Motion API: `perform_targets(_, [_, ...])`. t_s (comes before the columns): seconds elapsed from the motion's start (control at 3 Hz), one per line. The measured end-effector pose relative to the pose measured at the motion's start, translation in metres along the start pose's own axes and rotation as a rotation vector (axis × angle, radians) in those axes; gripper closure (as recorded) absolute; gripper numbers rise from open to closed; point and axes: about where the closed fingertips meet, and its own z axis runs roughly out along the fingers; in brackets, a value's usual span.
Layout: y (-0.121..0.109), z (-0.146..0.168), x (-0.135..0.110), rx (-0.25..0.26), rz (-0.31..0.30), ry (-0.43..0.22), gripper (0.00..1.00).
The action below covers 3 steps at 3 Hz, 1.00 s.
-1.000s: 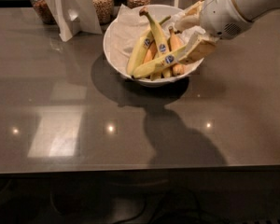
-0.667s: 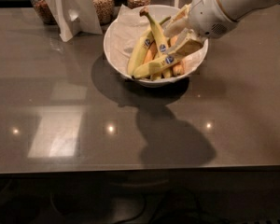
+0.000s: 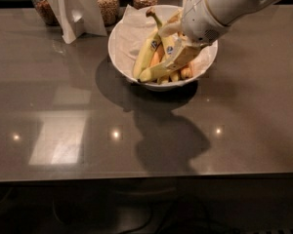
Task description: Pick banana from white bowl
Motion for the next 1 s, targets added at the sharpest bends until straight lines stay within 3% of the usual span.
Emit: perform_targets(1.0, [0.003,0.037,0.017,-0.045,-0.039,0.036,0.46])
